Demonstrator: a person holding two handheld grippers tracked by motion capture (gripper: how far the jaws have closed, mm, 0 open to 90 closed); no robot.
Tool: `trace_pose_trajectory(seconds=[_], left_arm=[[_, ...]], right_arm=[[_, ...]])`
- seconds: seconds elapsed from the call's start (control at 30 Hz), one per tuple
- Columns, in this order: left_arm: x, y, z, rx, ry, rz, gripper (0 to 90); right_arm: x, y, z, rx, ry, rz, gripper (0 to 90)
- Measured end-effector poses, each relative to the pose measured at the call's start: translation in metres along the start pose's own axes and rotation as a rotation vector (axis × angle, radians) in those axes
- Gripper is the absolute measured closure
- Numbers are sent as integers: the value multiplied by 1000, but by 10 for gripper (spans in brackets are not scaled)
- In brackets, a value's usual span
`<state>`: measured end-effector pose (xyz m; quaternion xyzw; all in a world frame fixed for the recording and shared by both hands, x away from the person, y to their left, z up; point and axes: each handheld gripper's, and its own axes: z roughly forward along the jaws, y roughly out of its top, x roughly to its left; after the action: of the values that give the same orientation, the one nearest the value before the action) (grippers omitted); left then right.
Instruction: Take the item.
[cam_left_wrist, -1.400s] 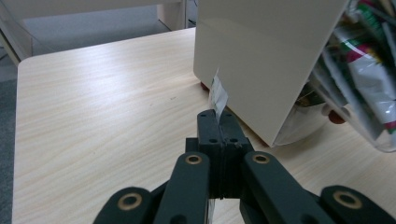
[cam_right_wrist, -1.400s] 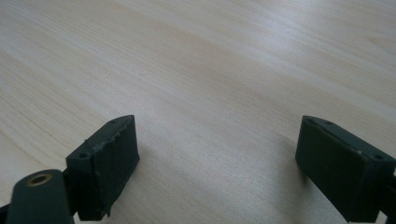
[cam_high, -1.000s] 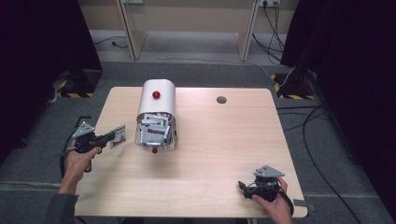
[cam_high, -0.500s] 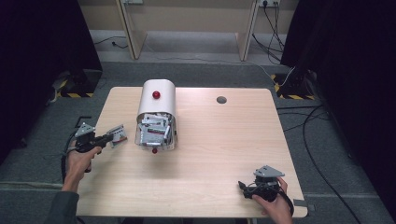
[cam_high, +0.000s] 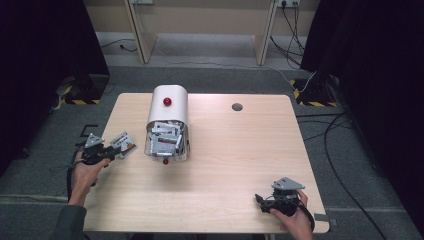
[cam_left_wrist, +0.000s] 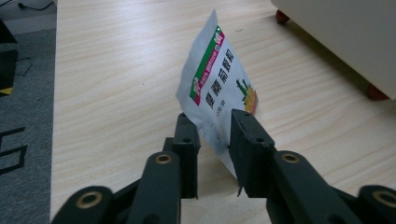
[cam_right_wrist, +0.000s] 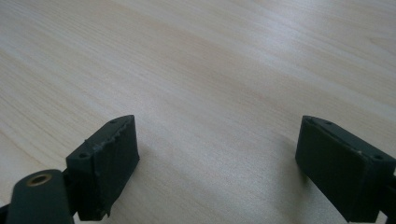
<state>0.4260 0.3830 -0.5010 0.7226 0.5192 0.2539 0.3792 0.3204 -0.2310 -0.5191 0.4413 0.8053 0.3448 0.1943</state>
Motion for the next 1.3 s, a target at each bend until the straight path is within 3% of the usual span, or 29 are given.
trace_pose_trajectory(seconds=[0.37,0.6,0.77,0.9,1.17,1.3], left_arm=[[-1,-1,2,39,59,22,629],[1,0,1,56,81,3,602],[3,-1,1,64,96,-14,528],[4,0,-1,58,81,-27,505],[9,0,-2,96,127,-60,355],[9,1,-3,96,129,-70,298]], right_arm=[[0,0,0,0,0,-1,140],[0,0,0,-1,0,-2,140],[0,0,0,-1,0,-2,140],[0,0,0,0,0,-1,140],[0,0,0,0,0,-1,140],[0,0,0,0,0,-1,139]])
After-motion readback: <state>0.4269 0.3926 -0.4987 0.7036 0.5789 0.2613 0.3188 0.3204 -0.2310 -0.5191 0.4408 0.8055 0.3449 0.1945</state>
